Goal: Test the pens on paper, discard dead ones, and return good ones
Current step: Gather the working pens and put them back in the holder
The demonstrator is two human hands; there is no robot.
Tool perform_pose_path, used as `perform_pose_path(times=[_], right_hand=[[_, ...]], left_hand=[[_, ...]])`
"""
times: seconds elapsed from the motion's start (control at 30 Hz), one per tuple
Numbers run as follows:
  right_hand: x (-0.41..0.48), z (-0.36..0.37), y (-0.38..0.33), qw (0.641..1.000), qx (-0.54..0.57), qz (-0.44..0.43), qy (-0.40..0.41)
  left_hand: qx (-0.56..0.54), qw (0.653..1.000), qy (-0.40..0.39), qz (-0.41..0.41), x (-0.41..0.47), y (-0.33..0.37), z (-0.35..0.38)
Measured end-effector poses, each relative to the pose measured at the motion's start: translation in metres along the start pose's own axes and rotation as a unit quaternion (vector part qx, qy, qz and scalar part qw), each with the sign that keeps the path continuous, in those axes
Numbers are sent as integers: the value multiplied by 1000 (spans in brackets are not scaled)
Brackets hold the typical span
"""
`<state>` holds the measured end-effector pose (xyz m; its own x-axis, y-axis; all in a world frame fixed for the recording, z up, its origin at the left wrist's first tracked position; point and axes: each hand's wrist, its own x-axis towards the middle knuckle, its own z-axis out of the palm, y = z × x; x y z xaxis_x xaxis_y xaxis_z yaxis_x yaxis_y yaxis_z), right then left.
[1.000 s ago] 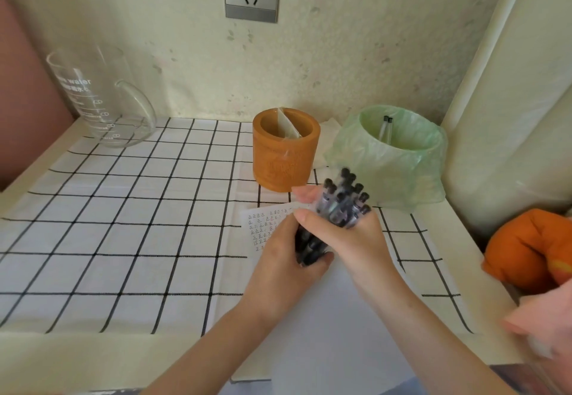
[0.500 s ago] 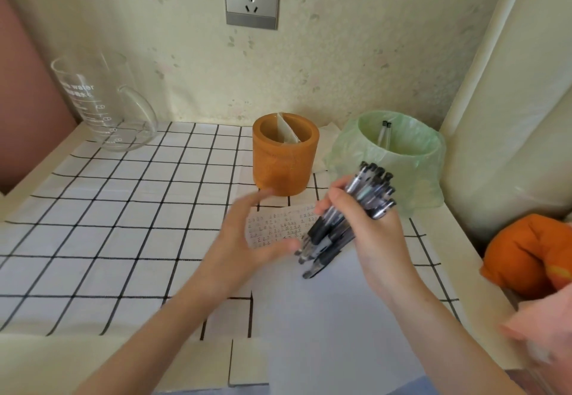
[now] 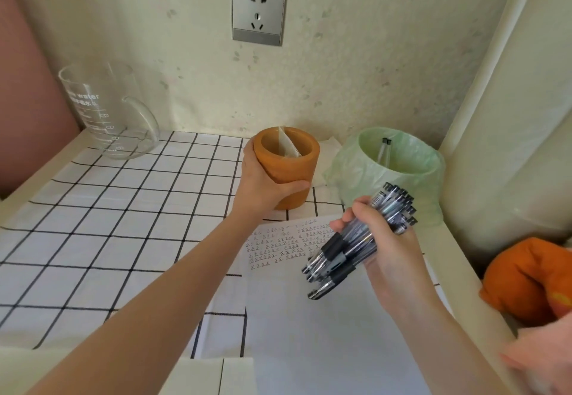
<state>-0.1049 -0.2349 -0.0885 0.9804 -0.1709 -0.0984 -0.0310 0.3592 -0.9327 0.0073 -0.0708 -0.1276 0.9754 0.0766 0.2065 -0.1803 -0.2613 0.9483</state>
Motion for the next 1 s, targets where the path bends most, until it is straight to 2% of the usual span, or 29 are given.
perform_pose_path(times=[0.27, 0.4, 0.6, 0.87, 1.0], right_hand=[[2, -3, -7, 999, 19, 2, -27], [3, -5, -21, 997, 45, 31, -49], [3, 0, -29, 988, 75, 103, -86], [0, 4, -35, 982, 83, 112, -129], [-2, 13, -45, 979, 101, 101, -147]], left_hand=[[-18, 999, 8, 26, -26, 36, -43], [-31, 998, -49, -5, -75, 48, -71], [-18, 995, -96, -27, -118, 32, -68], [-23, 993, -117, -12, -120, 21, -64], [-9, 982, -180, -49, -117, 29, -75]])
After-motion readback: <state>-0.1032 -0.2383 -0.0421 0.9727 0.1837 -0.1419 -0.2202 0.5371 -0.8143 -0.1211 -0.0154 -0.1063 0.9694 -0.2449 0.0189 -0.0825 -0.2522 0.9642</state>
